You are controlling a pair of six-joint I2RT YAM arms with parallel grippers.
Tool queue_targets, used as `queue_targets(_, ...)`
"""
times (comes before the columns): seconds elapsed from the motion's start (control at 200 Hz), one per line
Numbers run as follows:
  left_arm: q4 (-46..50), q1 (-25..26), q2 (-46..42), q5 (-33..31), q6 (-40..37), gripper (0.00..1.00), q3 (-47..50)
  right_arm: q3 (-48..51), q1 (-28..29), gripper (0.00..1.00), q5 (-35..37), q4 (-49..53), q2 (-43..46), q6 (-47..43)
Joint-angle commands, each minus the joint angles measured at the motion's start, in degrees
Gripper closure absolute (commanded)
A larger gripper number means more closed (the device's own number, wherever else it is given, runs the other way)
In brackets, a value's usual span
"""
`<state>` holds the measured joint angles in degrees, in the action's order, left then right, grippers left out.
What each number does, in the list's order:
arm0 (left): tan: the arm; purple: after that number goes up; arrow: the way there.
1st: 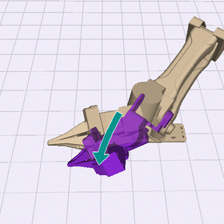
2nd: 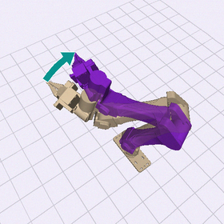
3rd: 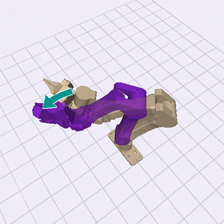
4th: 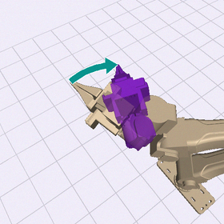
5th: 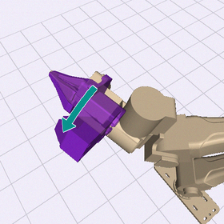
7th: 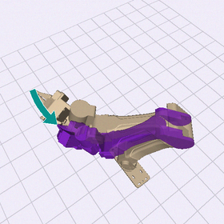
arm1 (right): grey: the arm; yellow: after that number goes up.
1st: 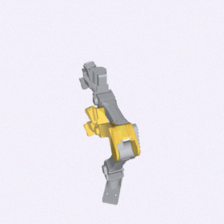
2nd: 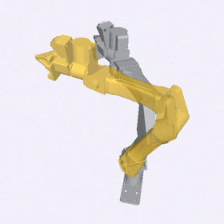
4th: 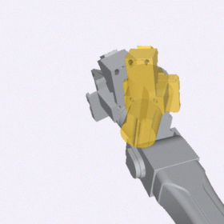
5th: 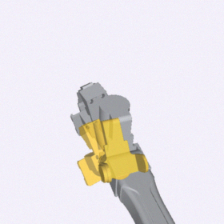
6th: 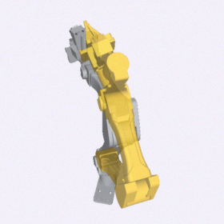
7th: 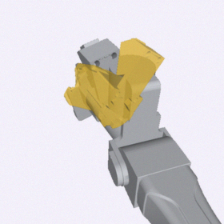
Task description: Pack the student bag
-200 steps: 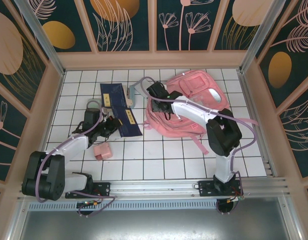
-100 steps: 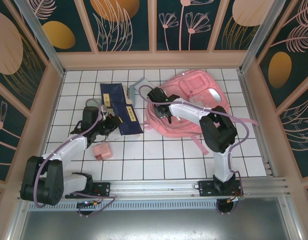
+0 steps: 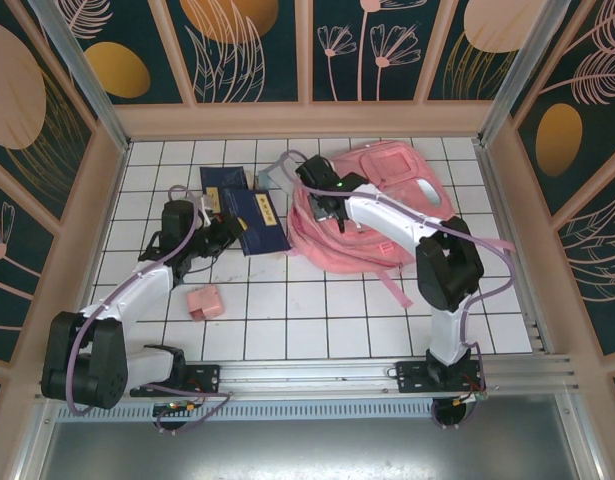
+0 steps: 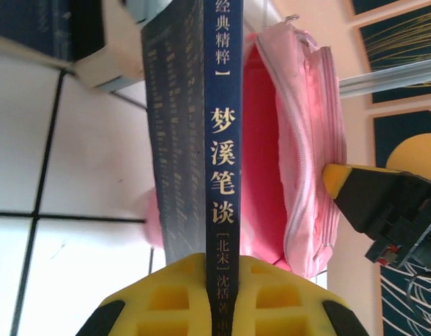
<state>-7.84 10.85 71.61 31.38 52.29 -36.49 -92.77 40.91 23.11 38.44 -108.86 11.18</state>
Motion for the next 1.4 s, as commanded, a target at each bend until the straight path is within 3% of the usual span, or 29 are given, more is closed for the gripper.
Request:
queue_targets(0.0,-6.84,0.38,0.19,3.08,3.16,1.00,-3.31,-7.12,-0.53,1.00,0.61,0.69,5.56,-0.80)
queue_targets(0.2,-18.12,2.55,2.39,4.69,10.51,1.00,-3.75,-11.99,-4.10,1.00,-7.26,1.16,9.94,1.30)
queue_targets(0.445,-31.19,9.90,9.93,1.10,17.61,1.00,-6.22,-7.59,-10.50,1.00,-19.76,-5.33,17.64,5.81)
queue_targets(0.846,-48.67,23.51,31.07,-10.28,29.79,1.00,-15.36,-6.72,-12.60,1.00,-21.25,-4.39,19.47,8.99)
queue_targets(1.071,-45.57,29.54,39.72,-17.65,29.62,1.00,-23.19,-6.11,-12.58,1.00,-21.75,-4.24,20.16,9.50)
queue_targets(1.301,-31.53,32.93,47.94,-23.68,24.30,1.00,-32.76,-4.59,-12.59,1.00,-21.97,-4.52,20.86,9.96)
queue_targets(1.396,-30.84,33.95,49.40,-25.13,24.54,1.00,-33.71,-4.35,-12.54,1.00,-22.01,-4.47,21.18,9.82)
